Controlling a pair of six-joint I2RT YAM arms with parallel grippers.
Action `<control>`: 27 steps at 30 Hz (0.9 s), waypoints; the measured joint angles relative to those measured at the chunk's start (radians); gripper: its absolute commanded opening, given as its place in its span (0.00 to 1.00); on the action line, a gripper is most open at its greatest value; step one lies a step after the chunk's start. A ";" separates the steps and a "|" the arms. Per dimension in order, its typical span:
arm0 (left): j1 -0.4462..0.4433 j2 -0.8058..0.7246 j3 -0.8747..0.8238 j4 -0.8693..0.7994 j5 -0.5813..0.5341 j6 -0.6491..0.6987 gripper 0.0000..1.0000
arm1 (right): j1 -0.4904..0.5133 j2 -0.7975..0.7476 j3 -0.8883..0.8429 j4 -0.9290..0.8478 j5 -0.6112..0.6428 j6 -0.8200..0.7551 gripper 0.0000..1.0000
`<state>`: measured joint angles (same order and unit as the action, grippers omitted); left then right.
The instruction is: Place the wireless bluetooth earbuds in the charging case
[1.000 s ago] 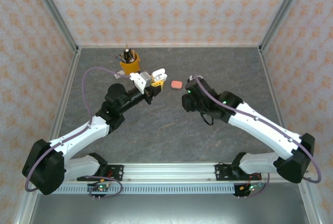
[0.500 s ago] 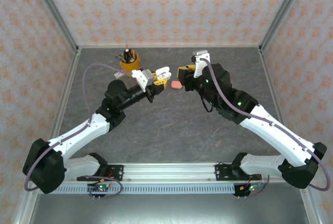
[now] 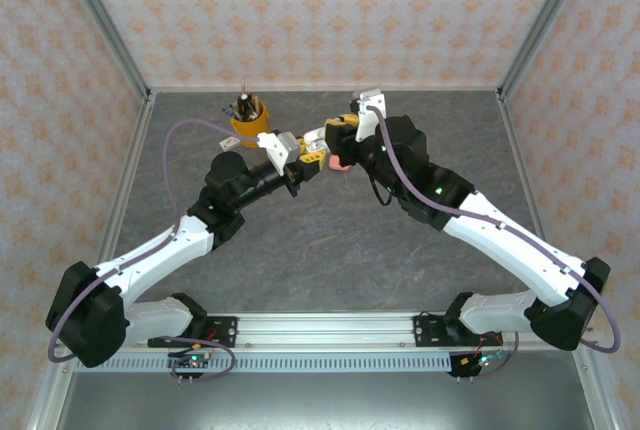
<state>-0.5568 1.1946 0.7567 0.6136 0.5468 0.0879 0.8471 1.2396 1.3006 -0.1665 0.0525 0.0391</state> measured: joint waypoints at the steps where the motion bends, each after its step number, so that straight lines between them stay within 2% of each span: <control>1: 0.000 0.000 0.000 0.000 0.000 0.000 0.00 | 0.000 0.001 0.000 0.002 -0.001 0.000 0.29; 27: 0.000 0.000 0.000 0.000 -0.001 0.000 0.00 | -0.006 0.016 -0.026 0.011 -0.027 0.039 0.29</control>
<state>-0.5568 1.1942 0.7567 0.6136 0.5457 0.0875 0.8410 1.2556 1.2751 -0.1555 0.0254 0.0780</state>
